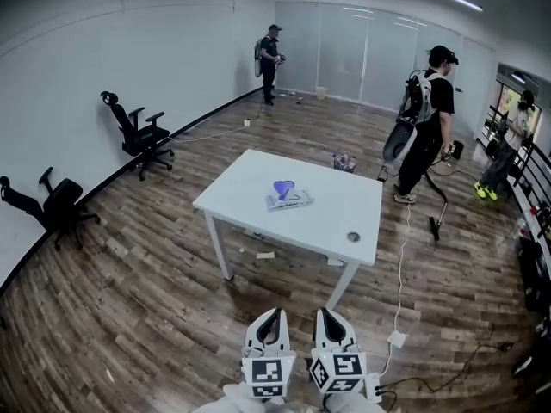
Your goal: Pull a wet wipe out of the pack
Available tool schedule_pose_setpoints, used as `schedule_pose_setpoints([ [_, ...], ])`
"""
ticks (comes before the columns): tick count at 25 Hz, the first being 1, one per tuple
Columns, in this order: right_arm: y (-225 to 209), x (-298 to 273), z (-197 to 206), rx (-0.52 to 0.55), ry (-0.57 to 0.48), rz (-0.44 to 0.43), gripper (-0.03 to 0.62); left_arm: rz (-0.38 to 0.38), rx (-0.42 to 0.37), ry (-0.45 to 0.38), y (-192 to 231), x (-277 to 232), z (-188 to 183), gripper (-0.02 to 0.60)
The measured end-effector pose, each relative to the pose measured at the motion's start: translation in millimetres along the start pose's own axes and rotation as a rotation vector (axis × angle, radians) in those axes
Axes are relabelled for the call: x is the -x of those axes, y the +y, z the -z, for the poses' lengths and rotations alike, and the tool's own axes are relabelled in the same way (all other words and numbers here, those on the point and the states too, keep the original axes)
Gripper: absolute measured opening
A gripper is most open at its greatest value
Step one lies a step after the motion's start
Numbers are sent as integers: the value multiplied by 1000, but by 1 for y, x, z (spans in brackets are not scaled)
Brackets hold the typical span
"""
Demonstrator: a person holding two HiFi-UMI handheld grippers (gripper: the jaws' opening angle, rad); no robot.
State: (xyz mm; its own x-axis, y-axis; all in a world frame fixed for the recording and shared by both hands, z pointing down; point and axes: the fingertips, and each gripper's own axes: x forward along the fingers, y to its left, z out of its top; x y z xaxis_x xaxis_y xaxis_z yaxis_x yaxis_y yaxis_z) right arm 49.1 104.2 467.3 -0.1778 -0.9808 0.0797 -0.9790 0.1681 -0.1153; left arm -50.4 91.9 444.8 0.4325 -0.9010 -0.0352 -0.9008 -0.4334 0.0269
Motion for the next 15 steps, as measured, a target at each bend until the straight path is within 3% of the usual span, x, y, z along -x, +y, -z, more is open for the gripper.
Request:
schedule_pose_setpoints([
  [15, -9, -55, 8, -8, 47, 28, 9, 16, 1, 29, 29, -45, 13, 0],
])
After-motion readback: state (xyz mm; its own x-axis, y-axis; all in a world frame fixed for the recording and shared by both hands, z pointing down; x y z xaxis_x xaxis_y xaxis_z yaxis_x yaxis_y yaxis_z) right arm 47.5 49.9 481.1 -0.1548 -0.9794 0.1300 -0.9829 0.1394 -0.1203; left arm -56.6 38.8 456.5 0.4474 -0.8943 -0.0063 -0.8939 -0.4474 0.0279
